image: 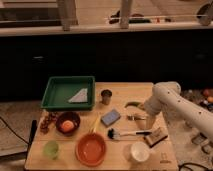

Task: Place fork in red bowl

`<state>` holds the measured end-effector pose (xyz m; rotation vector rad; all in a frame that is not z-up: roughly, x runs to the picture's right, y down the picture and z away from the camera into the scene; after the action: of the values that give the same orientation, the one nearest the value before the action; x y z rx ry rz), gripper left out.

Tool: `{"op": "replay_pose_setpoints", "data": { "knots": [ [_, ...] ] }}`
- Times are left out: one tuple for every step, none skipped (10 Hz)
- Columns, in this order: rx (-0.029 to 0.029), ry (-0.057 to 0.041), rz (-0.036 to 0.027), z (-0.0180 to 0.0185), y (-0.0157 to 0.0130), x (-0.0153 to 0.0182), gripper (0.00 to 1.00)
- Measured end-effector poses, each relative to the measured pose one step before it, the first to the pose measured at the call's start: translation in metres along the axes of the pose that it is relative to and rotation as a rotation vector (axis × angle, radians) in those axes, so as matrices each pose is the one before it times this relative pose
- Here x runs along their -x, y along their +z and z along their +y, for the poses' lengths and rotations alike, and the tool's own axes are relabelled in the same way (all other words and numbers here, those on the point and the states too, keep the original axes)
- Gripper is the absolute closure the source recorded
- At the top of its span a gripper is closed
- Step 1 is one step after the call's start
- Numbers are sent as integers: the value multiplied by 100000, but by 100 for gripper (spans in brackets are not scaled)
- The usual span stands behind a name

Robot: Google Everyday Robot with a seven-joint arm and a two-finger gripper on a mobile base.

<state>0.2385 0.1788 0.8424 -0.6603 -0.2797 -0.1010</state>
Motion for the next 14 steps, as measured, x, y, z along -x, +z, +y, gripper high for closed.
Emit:
{"op": "replay_pose_setpoints", "data": {
  "knots": [
    [492,-402,-142,-166,388,88,20],
    [853,-191,-155,-149,656,-27,20],
    [620,-95,-54,-207,465,-28,20],
    [994,-249,57,-371,720,25,23],
    [499,-36,48,-260,460,-9,30],
    [449,300,178,-162,349,-216,38],
    [706,685,57,-168,450,-337,51],
    [572,686,-490,-73,102,-118,61],
    [-113,-21,35,-173,57,-17,70],
    [-311,-232,108,-125,-98,50,79],
    [150,-322,508,10,-124,-74,91],
    [312,291,92,142,-17,-166,98],
    [44,55,-84,-12,-15,19,100],
    [-14,1099,-973,46,174,-267,100]
  ]
}}
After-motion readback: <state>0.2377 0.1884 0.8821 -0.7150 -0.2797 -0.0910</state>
